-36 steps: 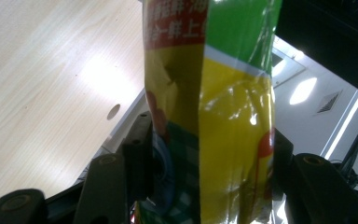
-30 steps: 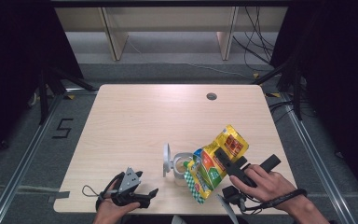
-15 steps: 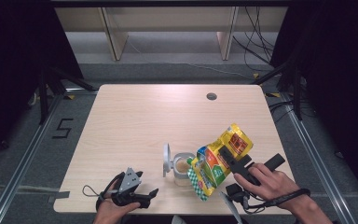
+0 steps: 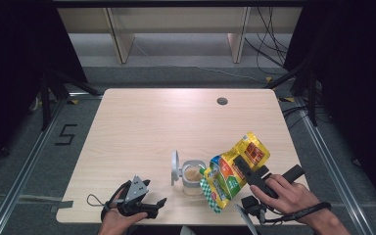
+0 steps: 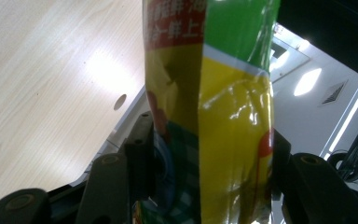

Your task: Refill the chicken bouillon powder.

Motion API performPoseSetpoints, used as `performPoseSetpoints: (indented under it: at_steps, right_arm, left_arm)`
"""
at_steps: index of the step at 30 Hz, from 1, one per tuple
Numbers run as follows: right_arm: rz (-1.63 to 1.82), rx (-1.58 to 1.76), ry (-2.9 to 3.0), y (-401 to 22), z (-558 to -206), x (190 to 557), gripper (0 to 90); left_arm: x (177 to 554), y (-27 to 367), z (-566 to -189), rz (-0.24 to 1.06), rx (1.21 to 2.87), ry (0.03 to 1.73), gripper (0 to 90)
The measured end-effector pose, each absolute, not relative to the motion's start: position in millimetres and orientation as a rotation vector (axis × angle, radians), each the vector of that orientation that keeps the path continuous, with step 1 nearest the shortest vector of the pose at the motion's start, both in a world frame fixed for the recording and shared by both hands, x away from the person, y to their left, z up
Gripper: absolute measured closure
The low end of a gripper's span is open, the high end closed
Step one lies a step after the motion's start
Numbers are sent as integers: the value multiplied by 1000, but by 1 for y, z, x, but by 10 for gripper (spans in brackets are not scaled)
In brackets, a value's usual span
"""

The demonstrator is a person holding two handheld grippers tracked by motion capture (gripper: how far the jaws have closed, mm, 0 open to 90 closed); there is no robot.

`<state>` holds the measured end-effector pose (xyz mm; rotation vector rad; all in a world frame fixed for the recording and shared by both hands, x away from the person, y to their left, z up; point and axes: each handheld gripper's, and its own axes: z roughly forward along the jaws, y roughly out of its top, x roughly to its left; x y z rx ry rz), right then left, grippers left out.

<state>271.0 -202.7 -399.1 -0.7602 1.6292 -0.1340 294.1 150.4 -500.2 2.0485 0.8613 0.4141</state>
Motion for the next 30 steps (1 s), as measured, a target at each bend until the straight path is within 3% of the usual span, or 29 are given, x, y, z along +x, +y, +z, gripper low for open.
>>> performPoseSetpoints:
  at_steps: [30]
  right_arm:
    - [-121, -777, 1630, -190, -400, 281, 525]
  left_arm:
    - [294, 150, -500, 412, 2042, 861, 163]
